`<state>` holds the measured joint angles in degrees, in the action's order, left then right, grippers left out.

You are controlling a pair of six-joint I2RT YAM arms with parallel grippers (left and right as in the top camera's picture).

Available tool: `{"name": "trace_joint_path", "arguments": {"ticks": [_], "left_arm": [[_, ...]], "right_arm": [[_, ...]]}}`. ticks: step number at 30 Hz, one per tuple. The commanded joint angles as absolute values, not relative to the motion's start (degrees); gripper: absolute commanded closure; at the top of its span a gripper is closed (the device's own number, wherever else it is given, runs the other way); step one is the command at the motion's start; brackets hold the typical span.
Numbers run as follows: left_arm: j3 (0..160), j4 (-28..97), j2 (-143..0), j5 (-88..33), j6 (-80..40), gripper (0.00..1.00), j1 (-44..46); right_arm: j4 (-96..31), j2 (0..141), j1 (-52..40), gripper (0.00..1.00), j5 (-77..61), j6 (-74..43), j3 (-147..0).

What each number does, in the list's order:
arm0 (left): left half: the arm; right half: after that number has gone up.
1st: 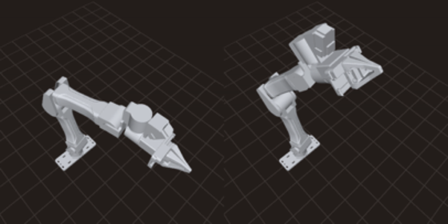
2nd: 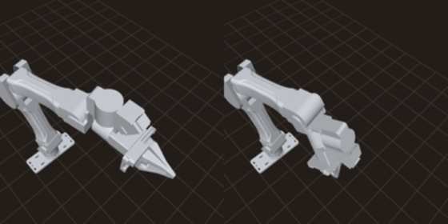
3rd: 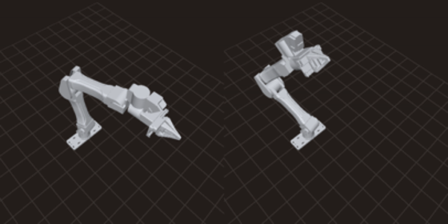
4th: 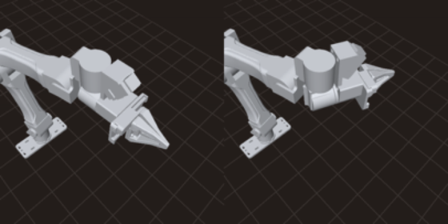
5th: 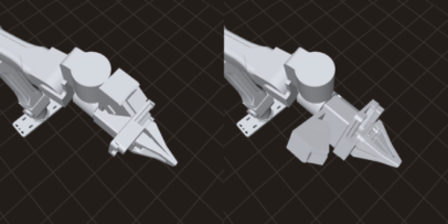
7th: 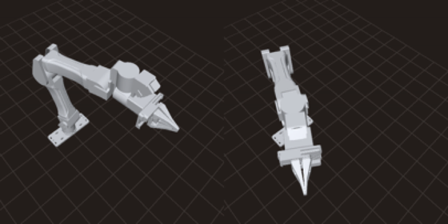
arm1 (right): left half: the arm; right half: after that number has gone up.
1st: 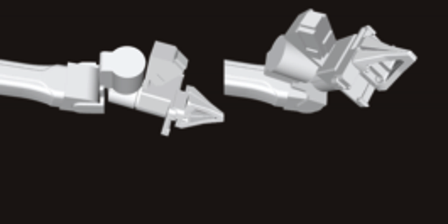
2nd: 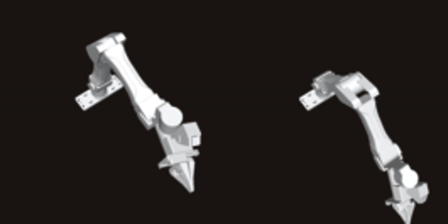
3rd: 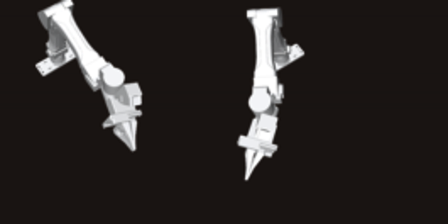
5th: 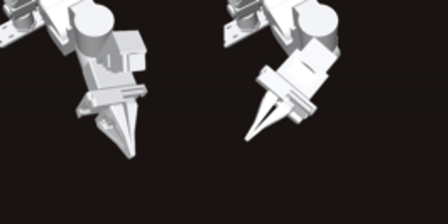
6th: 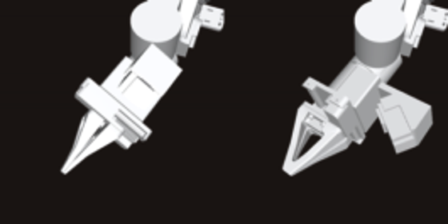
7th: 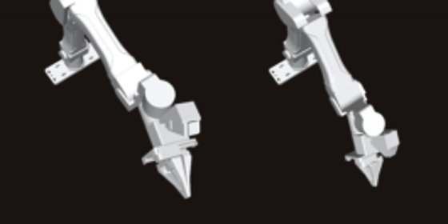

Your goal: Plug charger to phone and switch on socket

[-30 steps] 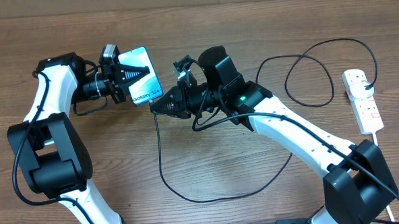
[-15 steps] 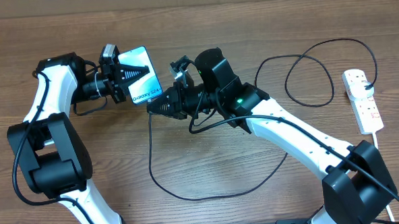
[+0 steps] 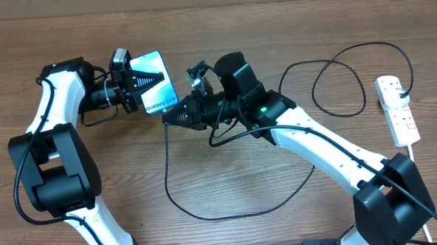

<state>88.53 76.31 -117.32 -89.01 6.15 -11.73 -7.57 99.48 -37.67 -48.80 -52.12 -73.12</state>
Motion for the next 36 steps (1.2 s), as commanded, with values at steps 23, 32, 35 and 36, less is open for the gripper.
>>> {"name": "trace_joint_path", "arguments": {"ticks": [23,32,35,36], "left_arm": [[88.6,76.4,-116.5,-90.6,7.2,0.96,-11.4],[88.6,76.0,-116.5,-90.6,7.3,0.96,-11.4],[88.6,76.0,-116.5,-90.6,7.3,0.96,-11.4],[88.6,76.0,-116.5,-90.6,7.5,0.96,-11.4]], "right_arm": [[-8.0,98.8,-36.4,0.96,-54.1,-47.7,-74.1],[-8.8,98.8,-37.8,0.96,-54.3,-43.7,-74.1],[-10.1,98.9,-37.9,0.96,-53.9,-41.0,-74.1],[-10.2,99.0,-37.9,0.96,-53.9,-40.4,-74.1]]}}
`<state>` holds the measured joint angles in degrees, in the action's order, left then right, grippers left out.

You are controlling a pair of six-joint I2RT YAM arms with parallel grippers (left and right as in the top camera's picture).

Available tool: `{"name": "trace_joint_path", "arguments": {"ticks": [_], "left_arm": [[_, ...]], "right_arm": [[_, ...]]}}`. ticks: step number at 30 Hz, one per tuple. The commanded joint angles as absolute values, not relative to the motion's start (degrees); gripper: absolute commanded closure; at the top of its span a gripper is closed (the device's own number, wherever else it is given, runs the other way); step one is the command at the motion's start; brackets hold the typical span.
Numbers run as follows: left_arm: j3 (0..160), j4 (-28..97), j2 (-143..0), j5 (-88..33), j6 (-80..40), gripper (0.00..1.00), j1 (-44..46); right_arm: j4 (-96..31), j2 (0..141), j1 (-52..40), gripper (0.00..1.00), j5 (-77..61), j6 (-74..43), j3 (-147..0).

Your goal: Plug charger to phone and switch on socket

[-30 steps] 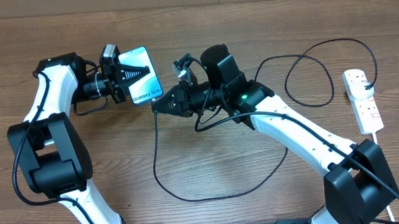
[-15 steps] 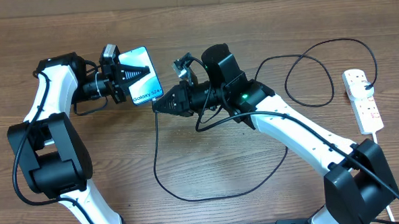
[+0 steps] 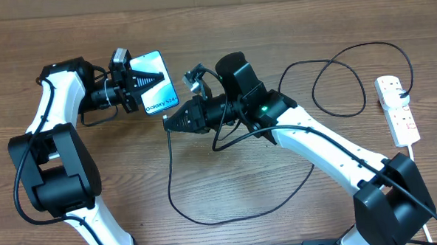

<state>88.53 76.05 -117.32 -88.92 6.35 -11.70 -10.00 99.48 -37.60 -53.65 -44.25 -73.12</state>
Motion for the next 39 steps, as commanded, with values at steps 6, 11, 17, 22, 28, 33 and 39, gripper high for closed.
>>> {"name": "trace_joint_path", "arguments": {"ticks": [6,11,17,22,28,33,39], "left_arm": [[88.6,76.1,-116.5,-90.6,7.7,0.96,-10.7],[88.6,76.0,-116.5,-90.6,7.7,0.96,-9.3],[88.6,76.0,-116.5,-90.6,7.7,0.96,-9.0],[88.6,76.0,-116.5,-90.6,7.7,0.96,-9.0],[88.6,75.5,-116.5,-90.6,7.8,0.96,-9.0],[88.6,73.6,-116.5,-90.6,7.7,0.96,-9.0],[88.6,73.6,-116.5,-90.6,7.7,0.96,-9.0]], "right_arm": [[-9.3,99.0,-37.9,0.96,-53.2,-40.2,-74.1],[-9.8,99.0,-37.9,0.96,-52.5,-40.2,-74.0],[-10.6,99.0,-37.2,0.96,-51.5,-40.9,-74.0],[-13.5,99.0,-35.9,0.96,-51.5,-42.0,-74.0],[-13.8,99.0,-35.9,0.96,-52.0,-42.0,-74.0],[-12.5,99.0,-35.9,0.96,-55.6,-42.0,-74.0],[-12.5,99.0,-35.9,0.96,-55.8,-42.0,-74.0]]}}
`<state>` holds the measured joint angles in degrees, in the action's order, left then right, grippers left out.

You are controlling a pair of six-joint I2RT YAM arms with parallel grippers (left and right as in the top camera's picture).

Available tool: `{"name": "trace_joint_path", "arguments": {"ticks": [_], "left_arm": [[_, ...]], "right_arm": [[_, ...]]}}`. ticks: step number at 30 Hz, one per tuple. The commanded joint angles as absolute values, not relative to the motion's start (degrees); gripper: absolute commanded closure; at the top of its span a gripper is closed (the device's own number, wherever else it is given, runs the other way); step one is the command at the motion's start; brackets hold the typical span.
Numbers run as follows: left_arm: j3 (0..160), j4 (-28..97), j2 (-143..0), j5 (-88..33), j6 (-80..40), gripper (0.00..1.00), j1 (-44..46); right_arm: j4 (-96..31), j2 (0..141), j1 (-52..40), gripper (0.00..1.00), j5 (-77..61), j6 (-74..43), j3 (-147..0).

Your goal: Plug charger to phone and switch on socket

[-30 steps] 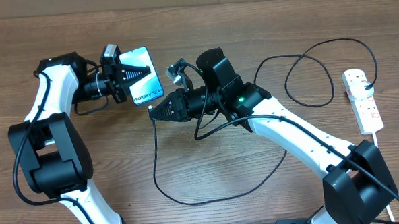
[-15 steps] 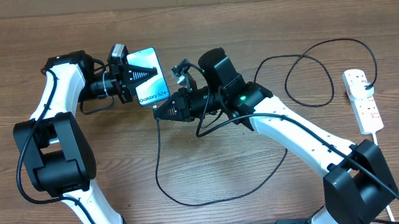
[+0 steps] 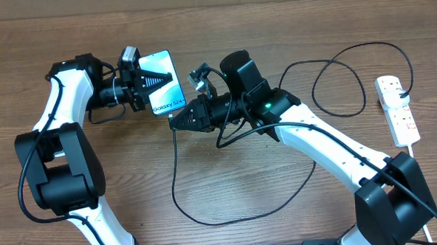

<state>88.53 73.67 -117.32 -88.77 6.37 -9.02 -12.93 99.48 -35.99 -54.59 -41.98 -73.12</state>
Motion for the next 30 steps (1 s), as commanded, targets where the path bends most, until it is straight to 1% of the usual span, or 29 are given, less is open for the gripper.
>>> {"name": "trace_joint_path", "arguments": {"ticks": [1,13,30], "left_arm": [[88.6,73.6,-116.5,-90.6,7.7,0.96,-9.0],[88.6,73.6,-116.5,-90.6,7.7,0.96,-9.0],[88.6,73.6,-116.5,-90.6,8.4,0.96,-9.0]], "right_arm": [[-12.5,99.0,-35.9,0.96,-55.8,-42.0,-74.0],[-12.6,99.0,-35.9,0.96,-52.2,-43.3,-74.0],[-12.3,99.0,-35.9,0.96,-51.0,-44.8,-74.0]]}}
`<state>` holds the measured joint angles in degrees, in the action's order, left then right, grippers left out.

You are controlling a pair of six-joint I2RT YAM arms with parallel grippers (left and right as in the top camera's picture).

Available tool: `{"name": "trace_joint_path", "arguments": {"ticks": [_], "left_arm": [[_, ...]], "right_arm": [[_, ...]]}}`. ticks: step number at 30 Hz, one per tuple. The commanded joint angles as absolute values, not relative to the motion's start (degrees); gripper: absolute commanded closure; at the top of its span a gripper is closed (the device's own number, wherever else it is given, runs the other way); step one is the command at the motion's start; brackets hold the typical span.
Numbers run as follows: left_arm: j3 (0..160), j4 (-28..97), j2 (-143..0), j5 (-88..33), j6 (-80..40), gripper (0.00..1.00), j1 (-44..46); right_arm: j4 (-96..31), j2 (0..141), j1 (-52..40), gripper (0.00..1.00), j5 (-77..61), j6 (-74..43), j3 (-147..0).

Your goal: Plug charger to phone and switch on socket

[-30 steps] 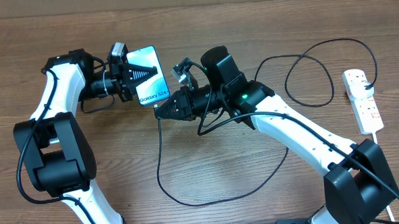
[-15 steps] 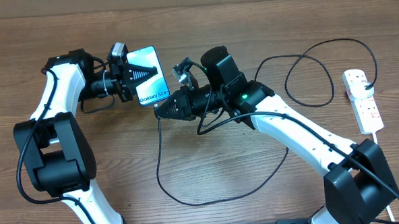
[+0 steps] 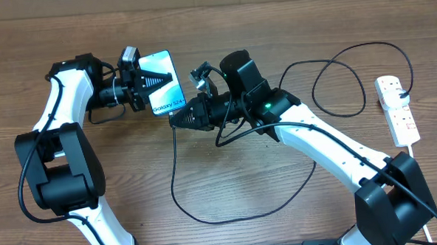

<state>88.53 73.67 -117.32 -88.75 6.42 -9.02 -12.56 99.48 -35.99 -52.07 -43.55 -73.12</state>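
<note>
The phone [image 3: 162, 84], its blue screen up and reading "Galaxy S24", is held off the table with my left gripper [image 3: 149, 83] shut on its left side. My right gripper [image 3: 175, 120] is shut on the plug end of the black charger cable [image 3: 172, 169], its tip right at the phone's lower right end. Whether the plug is seated in the port cannot be told from the overhead view. The cable loops over the table and runs to the white socket strip [image 3: 397, 109] at the far right.
The cable forms a big loop [image 3: 230, 211] near the table's front and another coil [image 3: 342, 80] at the back right. A cardboard wall stands along the table's far edge.
Little has changed. My right gripper with the plug sits a touch higher, closer against the phone's lower end. The left gripper and the phone are where they were.
At first my left gripper held the phone at the left and my right gripper held the plug just under its lower end. Then the right gripper lay slightly lower left. Later the phone stood farther right and higher, the plug at its end, as now.
</note>
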Motion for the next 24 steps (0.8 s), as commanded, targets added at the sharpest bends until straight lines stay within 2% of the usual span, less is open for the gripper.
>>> {"name": "trace_joint_path", "arguments": {"ticks": [1,24], "left_arm": [[88.6,73.6,-116.5,-90.6,8.3,0.96,-9.0],[88.6,73.4,-116.5,-90.0,10.3,0.96,-9.0]], "right_arm": [[-12.3,99.0,-35.9,0.96,-51.0,-44.9,-74.0],[-12.1,99.0,-34.4,0.96,-52.3,-48.2,-74.0]]}}
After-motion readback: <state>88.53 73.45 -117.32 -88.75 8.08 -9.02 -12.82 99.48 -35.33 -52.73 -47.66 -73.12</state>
